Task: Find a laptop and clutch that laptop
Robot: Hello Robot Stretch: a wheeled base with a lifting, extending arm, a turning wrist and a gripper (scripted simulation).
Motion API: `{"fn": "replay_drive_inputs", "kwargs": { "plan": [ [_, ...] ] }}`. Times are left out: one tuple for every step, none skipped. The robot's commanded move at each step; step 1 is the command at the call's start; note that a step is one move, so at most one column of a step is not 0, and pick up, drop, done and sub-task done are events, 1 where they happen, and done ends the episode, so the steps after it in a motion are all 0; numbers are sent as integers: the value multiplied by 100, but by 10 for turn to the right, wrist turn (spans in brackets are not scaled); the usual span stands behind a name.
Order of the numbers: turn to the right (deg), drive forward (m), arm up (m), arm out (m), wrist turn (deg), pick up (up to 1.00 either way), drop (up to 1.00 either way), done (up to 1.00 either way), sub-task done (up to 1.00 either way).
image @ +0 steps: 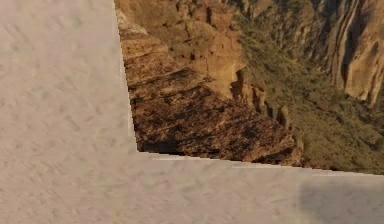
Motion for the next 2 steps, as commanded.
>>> {"fn": "replay_drive_inputs", "kwargs": {
  "plan": [
    [0,0,-30,0,0,0,0,0,0],
    [0,0,0,0,0,100,0,0,0]
  ]
}}
